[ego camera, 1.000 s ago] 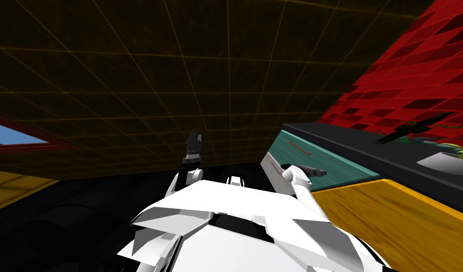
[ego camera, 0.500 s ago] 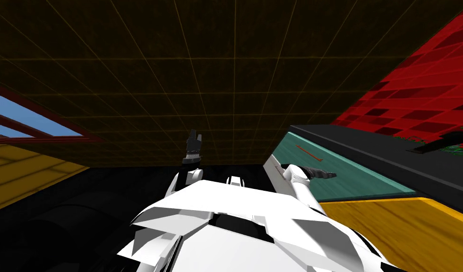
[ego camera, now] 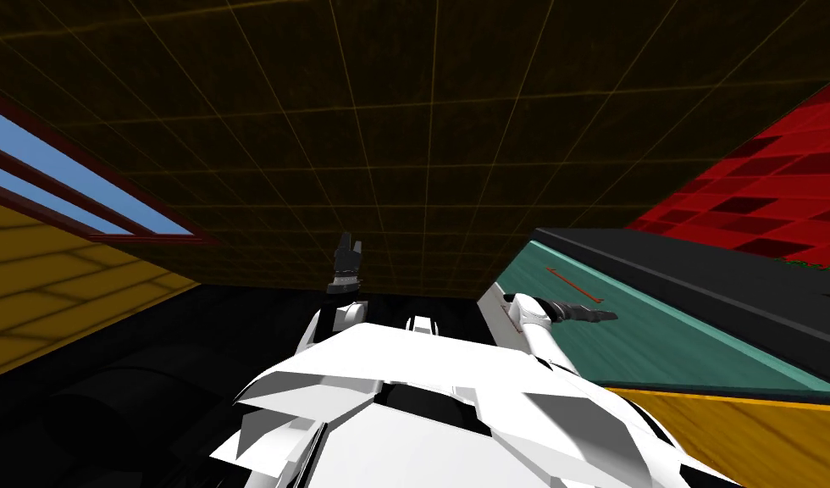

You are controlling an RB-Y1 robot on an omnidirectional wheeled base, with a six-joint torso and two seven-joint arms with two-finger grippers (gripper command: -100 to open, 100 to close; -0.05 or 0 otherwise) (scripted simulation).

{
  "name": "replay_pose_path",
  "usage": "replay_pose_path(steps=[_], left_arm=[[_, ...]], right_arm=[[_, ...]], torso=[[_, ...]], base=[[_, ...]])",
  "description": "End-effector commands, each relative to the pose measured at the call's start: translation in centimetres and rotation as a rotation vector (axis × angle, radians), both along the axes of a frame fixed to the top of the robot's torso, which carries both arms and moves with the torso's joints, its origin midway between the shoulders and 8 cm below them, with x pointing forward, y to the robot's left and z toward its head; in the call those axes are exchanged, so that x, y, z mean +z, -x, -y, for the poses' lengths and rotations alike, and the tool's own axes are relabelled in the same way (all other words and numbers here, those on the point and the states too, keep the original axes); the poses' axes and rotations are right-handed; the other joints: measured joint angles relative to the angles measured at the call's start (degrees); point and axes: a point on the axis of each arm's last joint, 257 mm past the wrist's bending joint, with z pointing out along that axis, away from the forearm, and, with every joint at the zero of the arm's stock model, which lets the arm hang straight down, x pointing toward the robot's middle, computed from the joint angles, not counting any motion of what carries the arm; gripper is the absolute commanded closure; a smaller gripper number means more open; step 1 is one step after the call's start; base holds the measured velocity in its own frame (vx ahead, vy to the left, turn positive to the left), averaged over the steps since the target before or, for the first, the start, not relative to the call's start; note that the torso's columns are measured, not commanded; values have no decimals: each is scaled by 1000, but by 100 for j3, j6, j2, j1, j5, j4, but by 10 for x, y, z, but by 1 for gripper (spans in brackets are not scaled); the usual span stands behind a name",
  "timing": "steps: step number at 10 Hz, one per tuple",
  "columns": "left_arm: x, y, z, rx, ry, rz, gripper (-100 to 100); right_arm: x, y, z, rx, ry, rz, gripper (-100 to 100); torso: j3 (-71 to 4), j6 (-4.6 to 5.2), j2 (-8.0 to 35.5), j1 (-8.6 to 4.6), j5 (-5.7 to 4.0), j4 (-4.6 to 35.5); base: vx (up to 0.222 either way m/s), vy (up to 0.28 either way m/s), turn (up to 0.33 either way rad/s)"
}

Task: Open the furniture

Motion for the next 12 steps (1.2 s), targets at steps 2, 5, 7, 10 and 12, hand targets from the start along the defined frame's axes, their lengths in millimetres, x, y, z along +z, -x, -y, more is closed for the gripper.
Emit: replay_pose_path(steps=[2, 5, 7, 10, 12], left_arm=[[0, 0, 0, 0, 0, 0, 0], [0, 0, 0, 0, 0, 0, 0], [0, 0, 0, 0, 0, 0, 0], [0, 0, 0, 0, 0, 0, 0], [0, 0, 0, 0, 0, 0, 0]], right_arm=[[18, 11, 2, -62, 87, -68, -100], [29, 15, 2, -92, 134, -102, -100], [36, 17, 2, -110, 166, -121, -100], [39, 22, 15, -102, 181, -112, -100], [34, 17, 13, -87, 165, -109, -100]], torso=[[1, 3, 3, 0, 0, 1], [2, 3, 3, 1, 0, 1], [1, 4, 1, 0, 0, 0], [2, 5, 3, 0, 0, 0], [-6, 1, -9, 12, 4, -3]], base=[[7, -11, 130], [5, -8, 94], [5, -7, 84], [14, 13, 30], [43, 42, -1]])
